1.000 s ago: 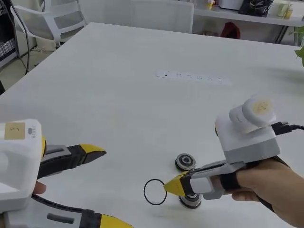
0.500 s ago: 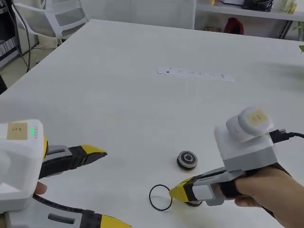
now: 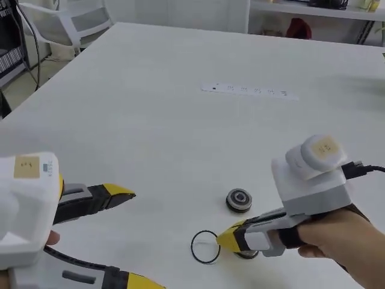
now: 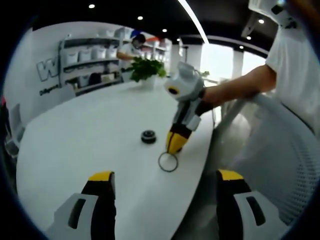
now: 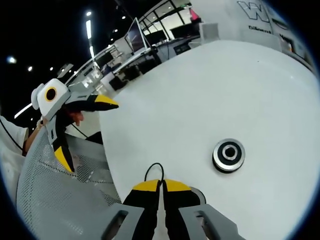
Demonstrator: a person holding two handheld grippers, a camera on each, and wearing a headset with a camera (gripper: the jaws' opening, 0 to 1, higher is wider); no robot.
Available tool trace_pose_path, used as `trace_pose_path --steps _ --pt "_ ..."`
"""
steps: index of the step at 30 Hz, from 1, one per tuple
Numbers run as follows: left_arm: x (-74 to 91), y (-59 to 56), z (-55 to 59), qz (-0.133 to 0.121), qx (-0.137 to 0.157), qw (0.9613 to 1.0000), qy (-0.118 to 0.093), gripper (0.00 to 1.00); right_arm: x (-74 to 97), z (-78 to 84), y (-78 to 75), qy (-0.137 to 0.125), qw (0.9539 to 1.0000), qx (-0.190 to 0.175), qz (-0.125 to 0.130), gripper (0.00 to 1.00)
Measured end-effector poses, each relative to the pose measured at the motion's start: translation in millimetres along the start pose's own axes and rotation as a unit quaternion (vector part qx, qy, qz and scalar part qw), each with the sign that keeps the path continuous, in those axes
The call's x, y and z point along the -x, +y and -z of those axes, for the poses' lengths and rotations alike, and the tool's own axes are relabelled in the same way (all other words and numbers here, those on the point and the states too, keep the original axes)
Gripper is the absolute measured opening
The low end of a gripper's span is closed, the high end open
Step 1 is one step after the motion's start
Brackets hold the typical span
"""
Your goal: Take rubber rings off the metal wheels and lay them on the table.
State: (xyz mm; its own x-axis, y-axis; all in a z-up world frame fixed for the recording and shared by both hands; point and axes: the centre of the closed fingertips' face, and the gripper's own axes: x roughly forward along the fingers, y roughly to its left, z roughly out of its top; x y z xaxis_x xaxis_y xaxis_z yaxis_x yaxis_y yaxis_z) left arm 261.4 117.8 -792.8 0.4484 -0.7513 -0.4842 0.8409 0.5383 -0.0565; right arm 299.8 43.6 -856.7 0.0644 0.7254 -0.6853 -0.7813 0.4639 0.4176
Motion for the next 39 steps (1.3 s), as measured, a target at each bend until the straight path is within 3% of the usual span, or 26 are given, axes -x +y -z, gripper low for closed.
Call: trace_pose_path --steps 18,25,30,39 --pt "0.3 -0.2 1.9 -0.002 -0.003 1.0 0.006 0.84 5.5 -1.3 -3.2 -0.004 0.9999 0.005 0.008 0.04" --pt "0.9 1.8 2.8 -0.008 -0.005 0.9999 0.008 0.84 2.9 0.8 2.3 0.012 0.9974 0.07 0.015 0.07" --pt "1.5 3.5 1.9 -0.012 -0.006 0.9999 0.006 0.84 0.7 0.3 8.6 0.015 0.9951 0.098 0.011 0.14" --pt "1.7 3.9 2.1 -0.013 -0.008 0.9999 0.007 0.84 4.1 -0.1 2.6 0.017 0.9931 0.114 0.024 0.18"
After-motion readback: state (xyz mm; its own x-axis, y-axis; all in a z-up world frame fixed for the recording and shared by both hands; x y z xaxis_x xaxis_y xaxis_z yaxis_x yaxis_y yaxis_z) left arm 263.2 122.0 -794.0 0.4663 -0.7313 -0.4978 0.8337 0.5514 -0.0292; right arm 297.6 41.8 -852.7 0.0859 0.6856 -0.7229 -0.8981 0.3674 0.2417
